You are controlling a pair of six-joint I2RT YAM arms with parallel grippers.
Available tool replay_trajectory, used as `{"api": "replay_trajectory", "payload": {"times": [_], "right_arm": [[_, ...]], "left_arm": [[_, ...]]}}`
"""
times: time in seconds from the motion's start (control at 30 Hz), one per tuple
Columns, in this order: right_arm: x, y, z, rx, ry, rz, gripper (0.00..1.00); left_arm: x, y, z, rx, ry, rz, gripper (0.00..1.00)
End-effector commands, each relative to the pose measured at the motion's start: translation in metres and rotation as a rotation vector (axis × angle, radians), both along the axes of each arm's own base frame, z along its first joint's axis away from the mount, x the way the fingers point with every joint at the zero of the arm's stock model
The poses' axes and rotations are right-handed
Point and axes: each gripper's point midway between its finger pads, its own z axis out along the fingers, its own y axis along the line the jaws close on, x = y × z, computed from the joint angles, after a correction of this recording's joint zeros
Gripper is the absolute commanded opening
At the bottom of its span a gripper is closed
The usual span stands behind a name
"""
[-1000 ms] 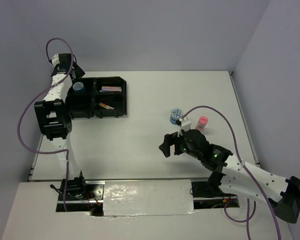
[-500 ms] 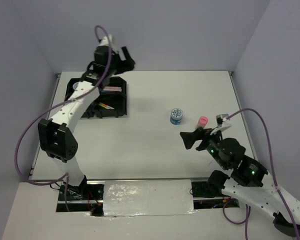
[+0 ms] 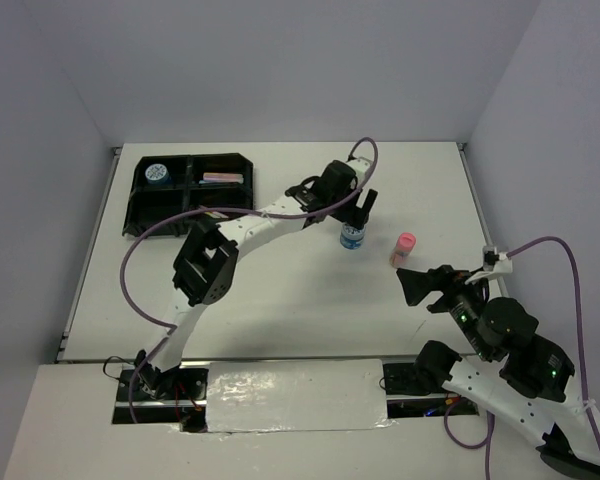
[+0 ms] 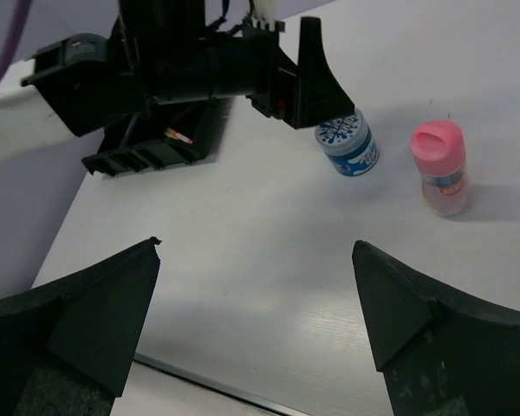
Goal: Sort the stationery into containers
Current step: Pick up the stationery from the center of the board.
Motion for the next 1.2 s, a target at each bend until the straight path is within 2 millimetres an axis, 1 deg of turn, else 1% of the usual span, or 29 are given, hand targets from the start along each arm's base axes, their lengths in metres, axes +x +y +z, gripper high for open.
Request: {"api": "replay_trajectory", "payload": {"times": [0.0, 0.07, 0.3, 0.43, 0.57, 0.73, 0.8, 0.97, 1.0, 1.03, 1.07, 1.13, 1.17], "right_arm": [[-0.004, -0.003, 0.006, 0.016, -0.023, 0.015, 1.00], [-0.004, -0.001, 0.006, 0.010, -0.025, 0.023, 1.00], [-0.004, 0.007, 0.006, -0.007, -0.038, 0.063, 1.00], [-0.002, 0.011, 0.005, -0.016, -0.039, 0.069, 1.00], [-0.001, 0.015, 0.005, -0.017, -0.043, 0.082, 1.00], [0.000, 0.019, 0.004, -0.021, -0.042, 0.096, 1.00], [0.000, 0.020, 0.003, -0.022, -0.043, 0.101, 1.00], [0.000, 0.021, 0.003, -0.023, -0.045, 0.104, 1.00], [0.000, 0.022, 0.003, -0.023, -0.047, 0.104, 1.00], [0.000, 0.022, 0.003, -0.023, -0.047, 0.106, 1.00], [0.000, 0.022, 0.003, -0.021, -0.048, 0.107, 1.00], [0.000, 0.023, 0.003, -0.020, -0.049, 0.109, 1.00], [0.000, 0.024, 0.001, -0.022, -0.046, 0.113, 1.00]], "left_arm": [[0.004, -0.022, 0.022, -0.013, -0.089, -0.079, 0.99], [0.002, -0.024, 0.009, 0.019, -0.077, -0.092, 0.99], [-0.005, -0.023, -0.015, 0.064, -0.047, -0.111, 0.99], [-0.011, -0.023, -0.024, 0.084, -0.033, -0.121, 0.99], [-0.015, -0.021, -0.037, 0.107, -0.015, -0.131, 0.99], [-0.020, -0.026, -0.043, 0.097, 0.002, -0.158, 0.98], [-0.022, -0.027, -0.044, 0.096, 0.006, -0.166, 0.96], [-0.023, -0.024, -0.050, 0.111, 0.011, -0.161, 0.90], [-0.024, -0.024, -0.052, 0.113, 0.016, -0.160, 0.86], [-0.024, -0.024, -0.053, 0.115, 0.019, -0.161, 0.85], [-0.024, -0.022, -0.057, 0.125, 0.026, -0.160, 0.82], [-0.026, -0.021, -0.060, 0.128, 0.031, -0.161, 0.75], [-0.026, -0.021, -0.059, 0.127, 0.028, -0.161, 0.70]]}}
